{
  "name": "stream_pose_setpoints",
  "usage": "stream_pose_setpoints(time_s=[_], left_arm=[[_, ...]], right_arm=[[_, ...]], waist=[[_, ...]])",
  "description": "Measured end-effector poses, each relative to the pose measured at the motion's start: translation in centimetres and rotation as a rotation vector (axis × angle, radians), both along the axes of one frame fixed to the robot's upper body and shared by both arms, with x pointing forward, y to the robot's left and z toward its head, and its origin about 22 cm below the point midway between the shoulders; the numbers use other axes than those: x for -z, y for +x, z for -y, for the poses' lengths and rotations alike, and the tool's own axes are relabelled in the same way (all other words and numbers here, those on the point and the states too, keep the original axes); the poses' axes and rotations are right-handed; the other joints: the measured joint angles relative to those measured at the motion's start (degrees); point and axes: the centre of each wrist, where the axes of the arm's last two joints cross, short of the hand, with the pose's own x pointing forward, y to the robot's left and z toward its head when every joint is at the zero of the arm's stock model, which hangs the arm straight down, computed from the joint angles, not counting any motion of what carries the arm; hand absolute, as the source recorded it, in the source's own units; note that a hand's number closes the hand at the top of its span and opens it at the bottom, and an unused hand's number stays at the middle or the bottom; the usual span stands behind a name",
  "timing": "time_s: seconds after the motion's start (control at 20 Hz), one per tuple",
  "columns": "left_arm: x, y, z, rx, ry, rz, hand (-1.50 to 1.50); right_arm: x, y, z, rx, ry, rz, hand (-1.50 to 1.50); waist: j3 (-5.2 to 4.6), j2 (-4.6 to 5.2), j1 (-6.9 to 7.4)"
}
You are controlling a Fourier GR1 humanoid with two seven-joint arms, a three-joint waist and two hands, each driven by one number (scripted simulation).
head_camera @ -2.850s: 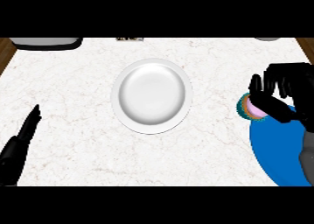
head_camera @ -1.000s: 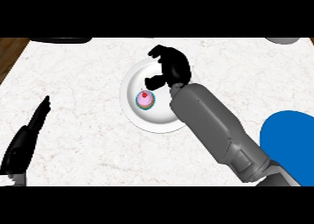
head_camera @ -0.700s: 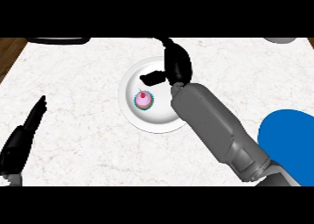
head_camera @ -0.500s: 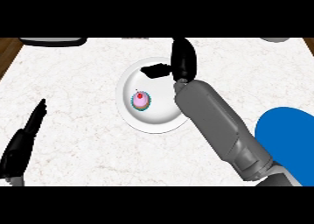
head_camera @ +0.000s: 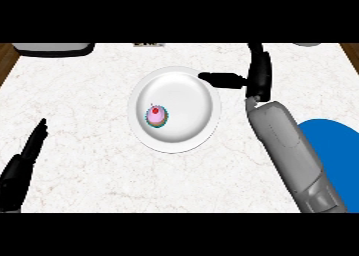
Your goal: Pick the cupcake from the plate and place it in the plate
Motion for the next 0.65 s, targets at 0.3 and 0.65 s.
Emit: stream_pose_setpoints(time_s=[0.3, 0.65], left_arm=[[0.2, 0.3, 0.1, 0.001, -0.006, 0.002, 0.0], [0.4, 0.1, 0.0, 0.005, 0.0, 0.008, 0.0]], right_arm=[[1.4, -1.9, 8.0, -0.026, 0.009, 0.076, -1.5], [2.1, -3.8, 14.0, -0.047, -0.018, 0.089, -1.5]], waist=[[-0.04, -0.01, -0.19], [-0.04, 0.03, 0.08]])
